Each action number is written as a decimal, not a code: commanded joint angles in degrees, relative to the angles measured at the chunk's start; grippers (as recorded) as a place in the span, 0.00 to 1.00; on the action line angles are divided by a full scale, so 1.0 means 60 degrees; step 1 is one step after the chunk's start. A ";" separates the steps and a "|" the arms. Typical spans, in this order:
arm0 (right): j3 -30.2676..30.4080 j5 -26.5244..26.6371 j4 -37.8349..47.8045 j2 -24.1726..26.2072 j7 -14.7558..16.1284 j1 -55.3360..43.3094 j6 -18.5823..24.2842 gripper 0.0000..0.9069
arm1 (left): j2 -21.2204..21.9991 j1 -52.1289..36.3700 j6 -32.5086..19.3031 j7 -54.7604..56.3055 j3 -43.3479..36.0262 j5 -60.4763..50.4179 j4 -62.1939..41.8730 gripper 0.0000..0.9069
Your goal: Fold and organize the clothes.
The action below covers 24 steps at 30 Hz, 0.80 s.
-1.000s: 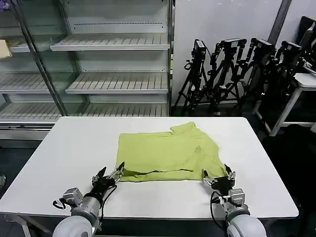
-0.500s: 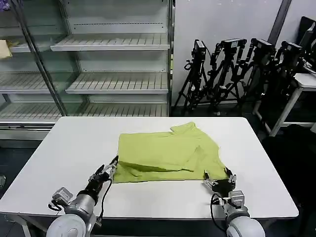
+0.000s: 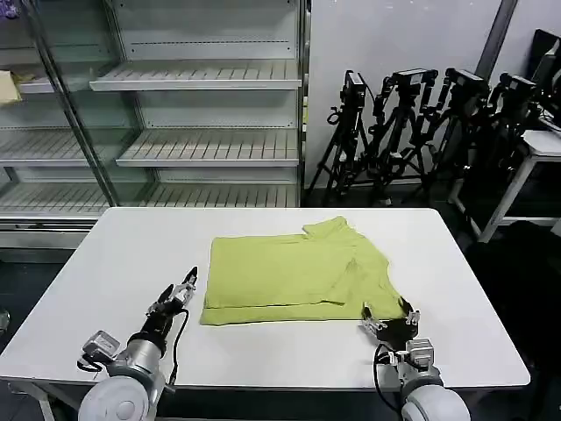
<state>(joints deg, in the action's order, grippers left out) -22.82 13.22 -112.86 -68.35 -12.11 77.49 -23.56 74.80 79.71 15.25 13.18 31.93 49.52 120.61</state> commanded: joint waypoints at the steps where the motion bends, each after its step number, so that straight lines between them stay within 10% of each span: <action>1: 0.0046 0.0109 0.0053 -0.0016 -0.0035 -0.0070 -0.0123 1.00 | -0.0102 0.0700 -0.0355 -0.0465 -0.0752 -0.6738 -0.0010 1.00; 12: 0.0138 0.0250 -0.0085 -0.0038 -0.0255 -0.0093 -0.0386 1.00 | -0.0134 0.0316 0.0928 -0.0909 -0.1790 -0.7255 -0.0317 1.00; 14: 0.0127 0.0252 -0.0139 -0.0023 -0.0272 -0.0086 -0.0428 1.00 | -0.0113 0.0326 0.1022 -0.0927 -0.1945 -0.7118 -0.0250 0.77; 15: 0.0126 0.0252 -0.0152 -0.0017 -0.0276 -0.0086 -0.0440 1.00 | -0.0109 0.0335 0.1105 -0.0926 -0.2007 -0.7027 -0.0205 0.34; 17: 0.0125 0.0253 -0.0185 -0.0005 -0.0282 -0.0094 -0.0475 1.00 | -0.0098 0.0365 0.1234 -0.0922 -0.2103 -0.6838 -0.0157 0.07; 24: 0.0126 0.0242 -0.0235 -0.0012 -0.0328 -0.0122 -0.0632 0.98 | -0.0068 0.0407 0.1920 -0.0737 -0.2165 -0.6262 -0.0374 0.02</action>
<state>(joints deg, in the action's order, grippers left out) -22.07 14.53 -114.12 -68.39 -13.94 76.78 -27.02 74.30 81.96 21.60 8.48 21.32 13.26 119.38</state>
